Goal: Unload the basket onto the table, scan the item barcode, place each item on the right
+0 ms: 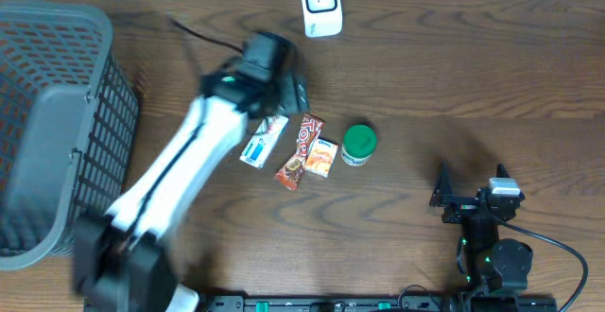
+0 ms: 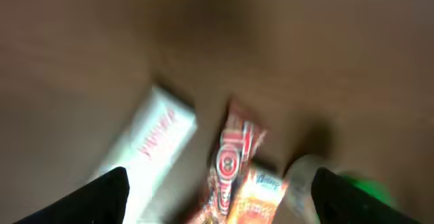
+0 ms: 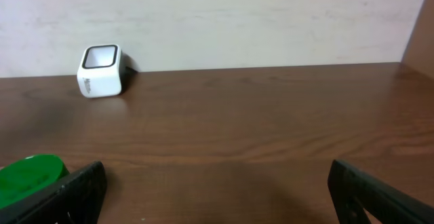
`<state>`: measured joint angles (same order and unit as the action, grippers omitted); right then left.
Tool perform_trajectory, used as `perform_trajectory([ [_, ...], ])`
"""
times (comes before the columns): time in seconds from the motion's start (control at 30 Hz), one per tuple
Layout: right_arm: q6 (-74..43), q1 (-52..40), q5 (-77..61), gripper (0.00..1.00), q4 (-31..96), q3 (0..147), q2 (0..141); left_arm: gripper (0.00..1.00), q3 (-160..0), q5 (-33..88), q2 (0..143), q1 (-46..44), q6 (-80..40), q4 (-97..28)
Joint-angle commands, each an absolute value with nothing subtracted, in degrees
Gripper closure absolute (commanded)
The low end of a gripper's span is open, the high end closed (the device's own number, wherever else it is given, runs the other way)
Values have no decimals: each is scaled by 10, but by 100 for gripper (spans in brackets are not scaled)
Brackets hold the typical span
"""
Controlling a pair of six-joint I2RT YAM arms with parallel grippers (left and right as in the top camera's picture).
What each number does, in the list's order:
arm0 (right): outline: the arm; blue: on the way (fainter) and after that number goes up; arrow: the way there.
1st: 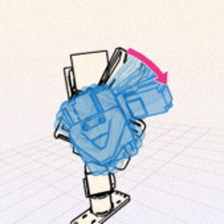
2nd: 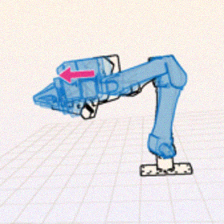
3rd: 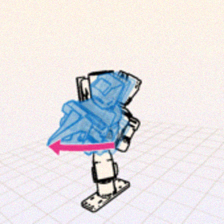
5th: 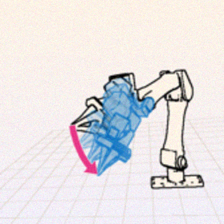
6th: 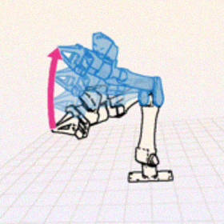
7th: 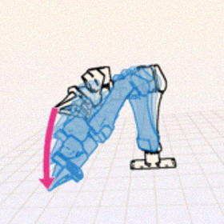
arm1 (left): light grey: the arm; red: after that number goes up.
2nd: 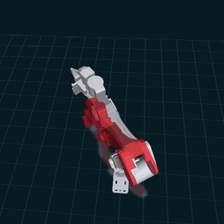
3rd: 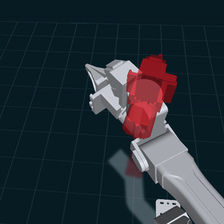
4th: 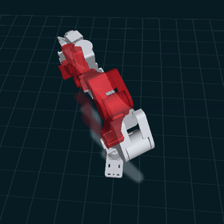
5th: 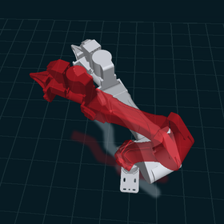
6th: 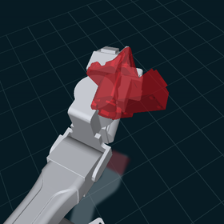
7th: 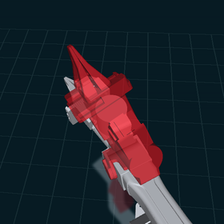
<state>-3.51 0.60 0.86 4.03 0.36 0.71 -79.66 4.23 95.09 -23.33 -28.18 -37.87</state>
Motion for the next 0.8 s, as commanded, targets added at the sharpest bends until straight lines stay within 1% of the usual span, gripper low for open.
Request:
perform_trajectory([
  [0.0, -42, 4, 10, 1, 42, 3, 5, 14, -812, -62, 823, -183, -227, -363],
  [0.1, -42, 4, 10, 1, 42, 3, 5, 13, -812, -82, 750, -132, -225, -373],
  [0.23, -42, 4, 10, 1, 42, 3, 5, 13, -812, -82, 672, -60, -225, -433],
  [0.33, -51, 4, 0, 1, 35, 3, 5, 13, -812, -83, 648, -28, -224, -470],
  [0.4, -70, 4, -28, 1, 18, 3, 5, 13, -812, -82, 637, -10, -208, -477],
  [0.5, -109, 4, -169, 1, -43, 6, 5, 13, -812, -82, 613, 4, -163, -453],
  [0.57, -109, 4, -216, 1, -51, 20, 6, 13, -812, -82, 592, 6, -135, -415],
  [0.63, -112, 4, -202, 1, -14, 53, 6, 13, -812, -82, 568, 6, -119, -374],
  [0.77, -109, 4, -131, 1, 130, 157, 39, 13, -812, -83, 520, 6, -95, -326],
])
